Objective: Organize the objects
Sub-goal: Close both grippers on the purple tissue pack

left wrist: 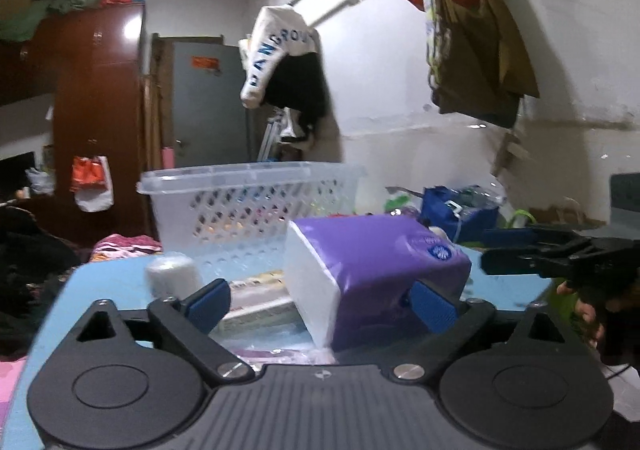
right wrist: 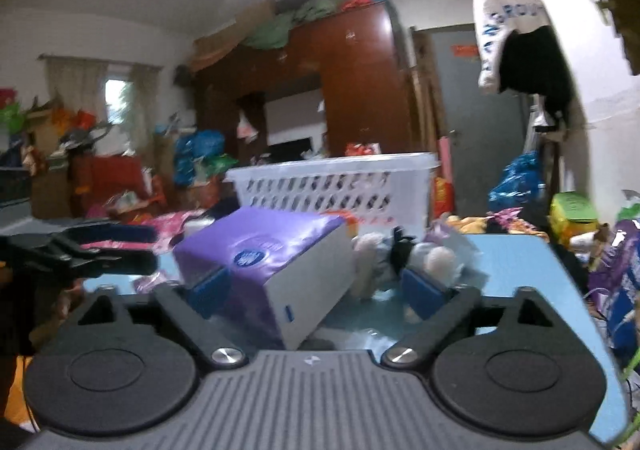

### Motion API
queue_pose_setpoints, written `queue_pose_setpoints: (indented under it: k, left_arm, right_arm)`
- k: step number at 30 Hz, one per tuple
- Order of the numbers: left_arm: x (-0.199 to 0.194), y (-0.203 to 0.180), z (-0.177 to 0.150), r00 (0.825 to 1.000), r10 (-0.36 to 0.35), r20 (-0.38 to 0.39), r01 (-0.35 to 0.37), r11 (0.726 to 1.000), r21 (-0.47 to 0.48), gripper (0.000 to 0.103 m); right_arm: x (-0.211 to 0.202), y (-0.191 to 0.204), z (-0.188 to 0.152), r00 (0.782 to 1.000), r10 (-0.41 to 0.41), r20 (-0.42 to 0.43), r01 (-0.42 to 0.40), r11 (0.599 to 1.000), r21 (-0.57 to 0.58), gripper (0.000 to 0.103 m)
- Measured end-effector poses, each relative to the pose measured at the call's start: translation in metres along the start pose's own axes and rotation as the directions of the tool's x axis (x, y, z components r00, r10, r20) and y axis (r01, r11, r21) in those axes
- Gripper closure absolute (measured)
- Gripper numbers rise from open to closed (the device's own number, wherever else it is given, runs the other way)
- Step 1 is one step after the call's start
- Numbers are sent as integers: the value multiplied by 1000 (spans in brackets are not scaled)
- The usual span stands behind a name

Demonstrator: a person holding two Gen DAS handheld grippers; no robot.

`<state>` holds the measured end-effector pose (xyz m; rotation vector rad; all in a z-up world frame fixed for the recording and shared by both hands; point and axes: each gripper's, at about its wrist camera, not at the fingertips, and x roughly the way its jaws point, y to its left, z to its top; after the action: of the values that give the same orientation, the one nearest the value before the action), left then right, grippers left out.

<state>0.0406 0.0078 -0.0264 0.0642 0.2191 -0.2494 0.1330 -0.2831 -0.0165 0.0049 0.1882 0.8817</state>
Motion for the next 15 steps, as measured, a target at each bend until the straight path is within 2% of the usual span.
queue_pose_setpoints:
  k: [4, 7, 9, 11, 13, 15]
  left_arm:
    - [7, 7, -3, 999, -44, 4, 44, 999, 6, 11]
    - [12, 8, -4, 997, -79, 8, 79, 997, 19, 13]
    - [15, 8, -4, 995, -102, 7, 102, 994, 25, 13]
    - [20, 5, -4, 992, -128, 1, 128, 991, 41, 15]
    - [26, 3, -5, 990, -142, -14, 142, 989, 48, 20]
    - [31, 3, -7, 987, -160, -27, 161, 986, 51, 30]
  right_arm:
    - [7, -4, -1, 999, 47, -24, -47, 999, 2, 23]
    - [8, -4, -3, 997, 63, -38, -63, 998, -7, 30]
    - [8, -1, -3, 995, 82, -52, -83, 996, -17, 38]
    - [10, 1, -4, 994, 96, -59, -97, 995, -25, 40]
    - [12, 0, -5, 992, 105, -64, -107, 994, -32, 42]
    - [12, -2, -5, 990, 126, -59, -127, 992, -23, 45]
